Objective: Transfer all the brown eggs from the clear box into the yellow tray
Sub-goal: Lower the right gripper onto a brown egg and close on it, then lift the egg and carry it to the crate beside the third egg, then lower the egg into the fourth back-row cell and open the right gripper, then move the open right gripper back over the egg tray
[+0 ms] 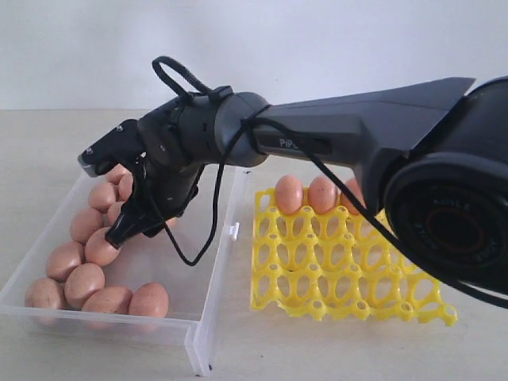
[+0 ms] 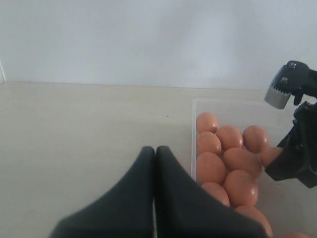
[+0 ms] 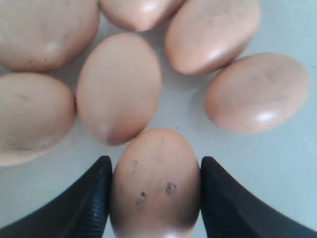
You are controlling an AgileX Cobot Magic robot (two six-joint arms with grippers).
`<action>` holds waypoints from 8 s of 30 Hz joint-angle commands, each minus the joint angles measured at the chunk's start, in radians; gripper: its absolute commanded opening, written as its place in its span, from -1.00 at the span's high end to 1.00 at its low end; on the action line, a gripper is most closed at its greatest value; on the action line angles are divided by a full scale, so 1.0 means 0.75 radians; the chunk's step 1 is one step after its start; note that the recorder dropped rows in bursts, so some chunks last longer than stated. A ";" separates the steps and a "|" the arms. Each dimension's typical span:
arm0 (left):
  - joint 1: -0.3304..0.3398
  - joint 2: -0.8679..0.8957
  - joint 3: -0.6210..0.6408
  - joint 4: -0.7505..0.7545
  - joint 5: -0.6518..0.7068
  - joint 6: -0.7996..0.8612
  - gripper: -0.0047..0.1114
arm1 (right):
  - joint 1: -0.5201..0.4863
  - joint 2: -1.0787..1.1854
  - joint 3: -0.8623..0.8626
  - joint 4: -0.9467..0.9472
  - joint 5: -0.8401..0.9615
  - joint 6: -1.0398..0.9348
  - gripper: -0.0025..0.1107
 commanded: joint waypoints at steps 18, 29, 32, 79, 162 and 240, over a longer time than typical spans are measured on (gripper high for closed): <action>0.001 0.004 -0.006 -0.007 0.000 0.001 0.99 | -0.305 -1.008 1.308 -0.040 -1.113 0.214 0.91; 0.001 0.004 -0.006 -0.007 0.000 0.001 0.99 | -0.708 -1.172 1.578 0.002 -1.096 0.166 0.91; 0.001 0.004 -0.006 -0.007 0.000 0.001 0.99 | -0.730 -1.159 1.578 0.029 -1.093 0.164 0.91; 0.001 0.004 -0.006 -0.007 0.000 0.001 0.99 | -0.795 -0.836 1.578 0.380 -1.258 -0.117 0.91; 0.001 0.004 -0.006 -0.007 0.000 0.001 0.99 | -0.756 -0.735 1.572 0.370 -1.232 -0.081 0.17; 0.001 0.004 -0.006 -0.007 0.000 0.001 0.99 | -0.144 -1.046 1.080 0.382 -0.561 -0.166 -0.13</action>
